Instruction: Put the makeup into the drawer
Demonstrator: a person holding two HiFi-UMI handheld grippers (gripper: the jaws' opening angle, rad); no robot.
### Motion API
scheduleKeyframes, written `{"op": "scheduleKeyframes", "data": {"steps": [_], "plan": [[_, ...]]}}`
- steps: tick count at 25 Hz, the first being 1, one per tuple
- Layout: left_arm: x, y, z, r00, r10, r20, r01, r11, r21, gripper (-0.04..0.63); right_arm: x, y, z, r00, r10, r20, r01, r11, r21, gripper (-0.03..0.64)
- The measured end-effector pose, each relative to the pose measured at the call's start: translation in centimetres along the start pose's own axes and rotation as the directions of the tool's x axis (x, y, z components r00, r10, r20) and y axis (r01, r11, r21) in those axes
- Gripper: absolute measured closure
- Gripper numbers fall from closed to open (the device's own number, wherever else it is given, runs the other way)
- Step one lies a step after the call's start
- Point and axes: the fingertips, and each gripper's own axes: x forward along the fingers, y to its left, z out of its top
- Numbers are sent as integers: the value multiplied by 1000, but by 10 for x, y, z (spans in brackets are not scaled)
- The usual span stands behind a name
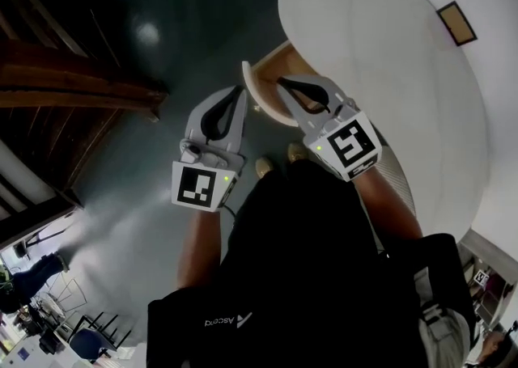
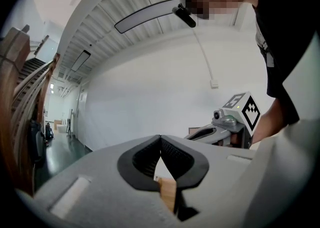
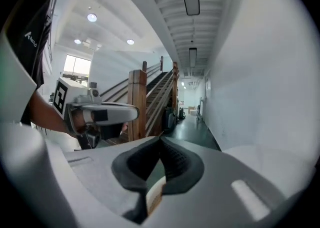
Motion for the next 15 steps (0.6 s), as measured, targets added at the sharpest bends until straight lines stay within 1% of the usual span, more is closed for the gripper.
{"op": "scheduleKeyframes", "data": {"steps": [3, 7, 10, 15], "plan": [[-4, -12, 19, 999, -24, 36, 24, 1000, 8, 586, -22, 12, 32, 990, 15, 142, -14, 1000, -2, 614], [-9, -27, 40, 996, -57, 69, 56, 998, 16, 586, -49, 25, 64, 958, 31, 284, -41, 999, 31, 614], [-14, -38, 51, 993, -76, 87, 74, 997, 33, 586, -65, 31, 74, 939, 38, 342, -47, 999, 20, 614], [-18, -47, 62, 992, -88, 95, 83, 995, 50, 586, -78, 34, 80, 927, 27, 373, -33, 999, 9, 614]]}}
